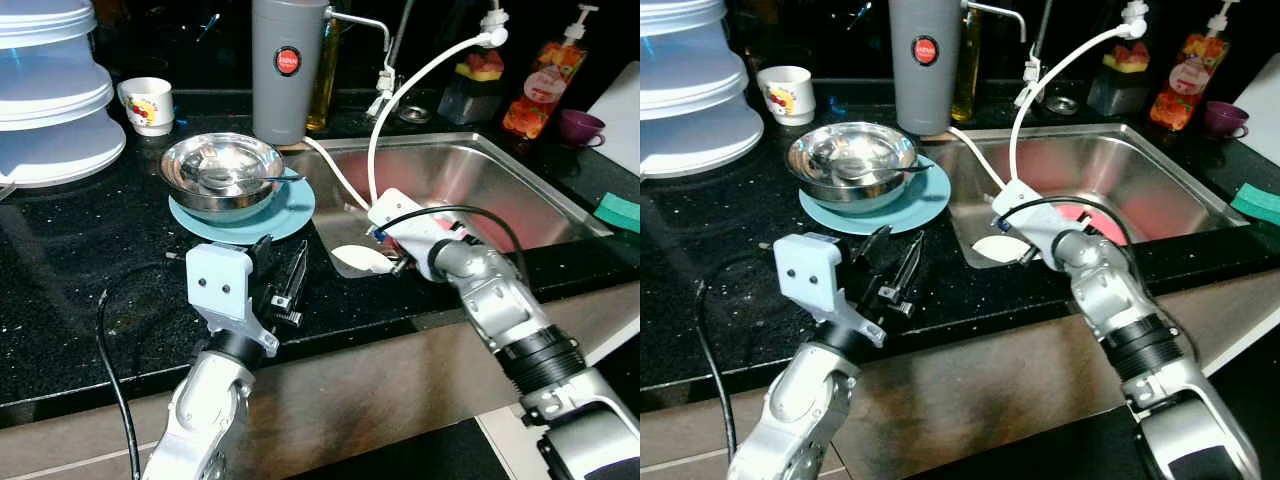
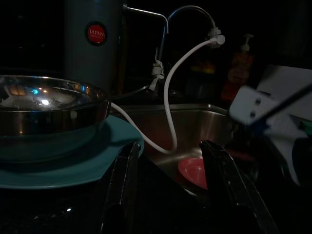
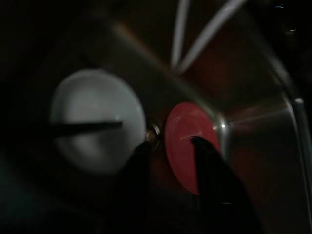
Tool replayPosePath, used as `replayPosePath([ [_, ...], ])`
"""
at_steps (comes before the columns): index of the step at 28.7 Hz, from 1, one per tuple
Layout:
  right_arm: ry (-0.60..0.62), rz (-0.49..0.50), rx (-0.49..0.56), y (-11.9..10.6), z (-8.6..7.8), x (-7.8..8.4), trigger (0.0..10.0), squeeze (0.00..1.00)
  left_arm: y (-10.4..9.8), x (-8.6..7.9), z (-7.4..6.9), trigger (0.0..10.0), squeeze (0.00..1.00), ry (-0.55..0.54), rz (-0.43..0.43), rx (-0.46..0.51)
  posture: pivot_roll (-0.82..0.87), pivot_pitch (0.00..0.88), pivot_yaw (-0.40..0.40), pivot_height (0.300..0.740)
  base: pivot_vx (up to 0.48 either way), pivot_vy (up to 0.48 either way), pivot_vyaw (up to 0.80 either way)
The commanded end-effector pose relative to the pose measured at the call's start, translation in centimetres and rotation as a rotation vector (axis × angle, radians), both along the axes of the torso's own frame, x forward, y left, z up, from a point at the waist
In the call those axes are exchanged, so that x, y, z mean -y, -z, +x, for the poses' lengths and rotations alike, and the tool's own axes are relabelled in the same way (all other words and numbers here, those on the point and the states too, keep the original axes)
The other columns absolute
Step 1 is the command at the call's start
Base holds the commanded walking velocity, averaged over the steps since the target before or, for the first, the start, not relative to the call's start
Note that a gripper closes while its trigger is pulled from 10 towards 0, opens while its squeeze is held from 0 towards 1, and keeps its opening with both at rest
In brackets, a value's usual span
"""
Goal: Kitchen organization
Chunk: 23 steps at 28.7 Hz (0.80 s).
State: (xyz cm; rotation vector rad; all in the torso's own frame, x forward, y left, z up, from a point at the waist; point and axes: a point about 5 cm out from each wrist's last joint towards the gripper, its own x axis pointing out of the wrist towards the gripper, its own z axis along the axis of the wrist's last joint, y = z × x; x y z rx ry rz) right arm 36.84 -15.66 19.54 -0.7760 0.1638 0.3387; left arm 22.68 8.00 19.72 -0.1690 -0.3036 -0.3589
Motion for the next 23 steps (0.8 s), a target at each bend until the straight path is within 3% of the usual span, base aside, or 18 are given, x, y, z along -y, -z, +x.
replayPosePath([
  [1,0.046,0.068,0.067,-1.1,0.3,0.7,10.0,1.00,0.2,0.2,0.0,10.0,0.00,0.006,-0.005,-0.016,0.16,0.000,-0.085,0.740,0.000,0.000,0.00],
  [2,0.046,0.068,0.067,-1.1,0.3,0.7,10.0,1.00,0.2,0.2,0.0,10.0,0.00,0.006,-0.005,-0.016,0.16,0.000,-0.085,0.740,0.000,0.000,0.00],
  [4,0.068,0.207,0.124,-1.9,0.3,0.9,10.0,1.00,0.2,0.2,0.0,10.0,0.00,0.008,-0.005,-0.017,0.16,0.000,-0.082,0.740,0.000,0.000,0.00],
  [5,0.068,0.207,0.124,-1.9,0.3,0.9,10.0,1.00,0.2,0.2,0.0,10.0,0.00,0.008,-0.005,-0.017,0.16,0.000,-0.082,0.740,0.000,0.000,0.00],
  [6,0.072,0.283,0.145,-2.2,0.3,0.9,10.0,1.00,0.2,0.2,0.0,10.0,0.00,0.009,-0.005,-0.017,0.16,0.000,-0.082,0.740,0.000,0.000,0.00],
  [7,0.053,0.406,0.156,-2.5,0.0,0.6,10.0,0.55,0.3,0.2,0.0,10.0,0.00,0.010,-0.005,-0.017,0.16,0.000,-0.082,0.740,0.000,0.000,0.00],
  [8,0.024,0.543,0.157,-2.8,-0.3,0.2,10.0,0.29,0.2,0.2,0.0,10.0,0.00,0.011,-0.005,-0.017,0.16,0.000,-0.082,0.740,0.000,0.000,0.00],
  [9,-0.043,0.757,0.116,-2.7,-1.0,-0.7,10.0,0.00,0.3,0.1,0.0,10.0,0.00,0.011,-0.004,-0.017,0.15,0.000,-0.082,0.740,0.000,0.000,0.00],
  [11,-0.143,1.007,0.066,-2.7,-2.2,-1.7,10.0,0.00,0.3,0.1,0.0,10.0,0.00,0.010,-0.003,-0.017,0.15,0.000,-0.080,0.740,0.000,0.000,0.00],
  [13,-0.215,1.140,0.016,-2.6,-3.1,-2.7,10.0,0.00,0.2,0.0,0.0,10.0,0.00,0.009,0.003,-0.015,0.15,0.000,-0.079,0.740,0.000,0.000,0.00],
  [15,-0.420,1.344,-0.120,-2.1,-6.0,-4.6,10.0,0.00,-0.3,-0.2,0.0,10.0,0.00,0.002,0.040,0.007,0.15,0.000,-0.077,0.740,0.000,0.000,0.00],
  [17,-0.474,1.393,-0.158,-2.0,-6.7,-4.9,10.0,0.00,-0.4,-0.3,0.0,10.0,0.00,-0.001,0.052,0.015,0.15,0.000,-0.077,0.740,0.000,0.000,0.00],
  [19,-0.636,1.504,-0.215,-2.2,-9.1,-5.1,10.0,0.00,-0.7,-0.6,0.4,10.0,0.00,0.003,0.087,0.032,0.15,0.000,-0.076,0.740,0.000,0.000,0.00],
  [23,-0.674,1.591,-0.231,-2.6,-10.0,-4.5,10.0,0.00,-1.2,-0.7,0.9,10.0,0.00,0.016,0.120,0.057,0.13,0.000,-0.063,0.740,0.000,0.000,0.00],
])
